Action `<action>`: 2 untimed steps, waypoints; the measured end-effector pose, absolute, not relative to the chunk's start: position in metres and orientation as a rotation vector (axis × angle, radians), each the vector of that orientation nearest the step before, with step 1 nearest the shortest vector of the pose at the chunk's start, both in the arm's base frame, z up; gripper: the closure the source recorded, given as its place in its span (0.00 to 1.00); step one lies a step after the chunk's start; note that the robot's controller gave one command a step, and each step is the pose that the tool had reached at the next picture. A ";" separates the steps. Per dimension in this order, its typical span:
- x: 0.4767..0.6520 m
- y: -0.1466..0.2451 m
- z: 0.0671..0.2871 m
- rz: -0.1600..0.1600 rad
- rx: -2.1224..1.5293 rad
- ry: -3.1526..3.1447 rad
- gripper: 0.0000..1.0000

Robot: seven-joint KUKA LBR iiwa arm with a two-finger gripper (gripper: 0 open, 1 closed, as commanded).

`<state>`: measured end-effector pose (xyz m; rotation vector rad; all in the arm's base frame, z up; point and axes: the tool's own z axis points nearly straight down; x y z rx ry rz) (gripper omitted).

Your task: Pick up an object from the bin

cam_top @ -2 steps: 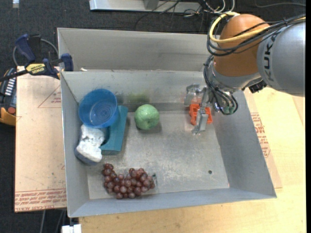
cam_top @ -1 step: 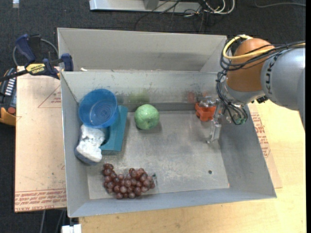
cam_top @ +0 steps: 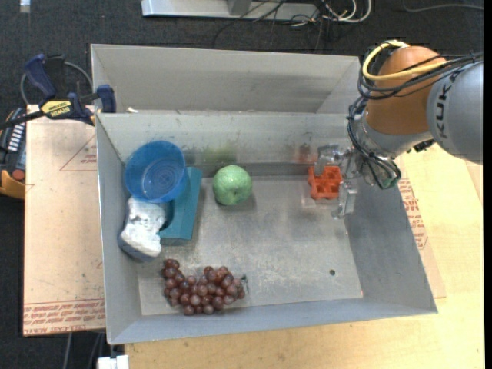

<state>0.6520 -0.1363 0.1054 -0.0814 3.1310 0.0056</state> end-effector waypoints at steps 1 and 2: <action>0.654 -0.144 0.101 0.008 -0.037 3.134 0.00; 0.657 -0.127 0.071 0.005 -0.197 3.124 0.00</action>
Offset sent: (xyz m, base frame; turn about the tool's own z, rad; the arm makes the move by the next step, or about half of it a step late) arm 0.0032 0.0080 -0.0354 -0.0767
